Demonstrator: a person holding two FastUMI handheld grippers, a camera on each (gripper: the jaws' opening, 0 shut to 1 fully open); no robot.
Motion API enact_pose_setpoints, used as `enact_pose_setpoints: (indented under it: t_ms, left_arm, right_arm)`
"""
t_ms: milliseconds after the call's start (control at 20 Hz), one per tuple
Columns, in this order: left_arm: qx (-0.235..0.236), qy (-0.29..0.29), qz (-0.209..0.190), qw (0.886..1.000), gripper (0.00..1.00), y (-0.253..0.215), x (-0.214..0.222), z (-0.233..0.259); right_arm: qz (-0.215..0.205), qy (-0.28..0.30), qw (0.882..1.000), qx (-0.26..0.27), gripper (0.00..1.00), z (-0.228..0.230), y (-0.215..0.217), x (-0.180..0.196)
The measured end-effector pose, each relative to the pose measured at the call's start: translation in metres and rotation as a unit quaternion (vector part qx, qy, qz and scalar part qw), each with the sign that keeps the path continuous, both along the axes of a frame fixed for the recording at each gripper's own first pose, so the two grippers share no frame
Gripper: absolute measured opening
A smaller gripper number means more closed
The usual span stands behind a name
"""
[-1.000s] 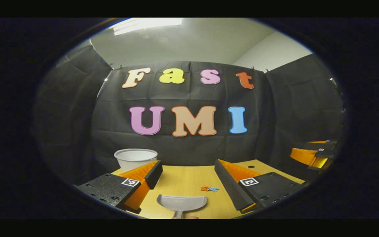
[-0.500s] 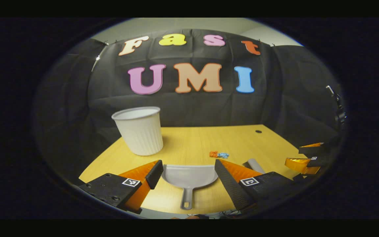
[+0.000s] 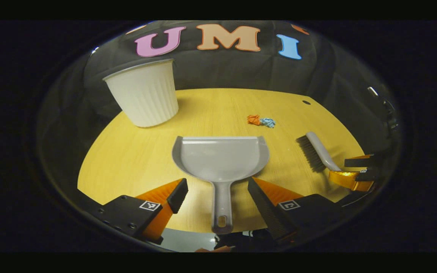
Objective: Pick up the small broom and dustpan from the desktop, sweep the trash into the dustpan with the broom, and then empty the trash into the garbage bin.
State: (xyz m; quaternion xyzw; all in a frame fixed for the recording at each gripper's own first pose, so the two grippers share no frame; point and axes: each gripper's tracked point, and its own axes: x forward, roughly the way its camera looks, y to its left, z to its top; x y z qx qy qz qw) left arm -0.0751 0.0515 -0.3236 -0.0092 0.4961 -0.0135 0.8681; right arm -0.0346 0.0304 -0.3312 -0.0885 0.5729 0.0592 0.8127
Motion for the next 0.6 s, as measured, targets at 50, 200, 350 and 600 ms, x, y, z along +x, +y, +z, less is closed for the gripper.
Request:
enact_pose_setpoints:
  t_ms: [50,200,350,600]
  left_arm:
    - [0.0,0.014,0.0,1.0,0.98,0.001,-0.001,-0.006]
    - [0.002,0.049,-0.001,0.999,0.96,-0.001,-0.004,-0.025]
    - [-0.002,0.074,-0.001,0.997,0.96,-0.007,-0.01,-0.038]
    - [-0.015,0.117,-0.001,0.993,0.73,-0.013,-0.024,-0.055]
  right_arm:
    - [0.001,0.01,1.0,-0.006,1.0,-0.002,-0.002,0.001]
    - [0.01,0.035,0.999,-0.01,0.91,-0.015,-0.002,0.003]
    - [0.02,0.051,0.998,-0.021,0.79,-0.022,-0.002,0.004]
    - [0.026,0.068,0.996,-0.044,0.41,-0.03,-0.01,0.003]
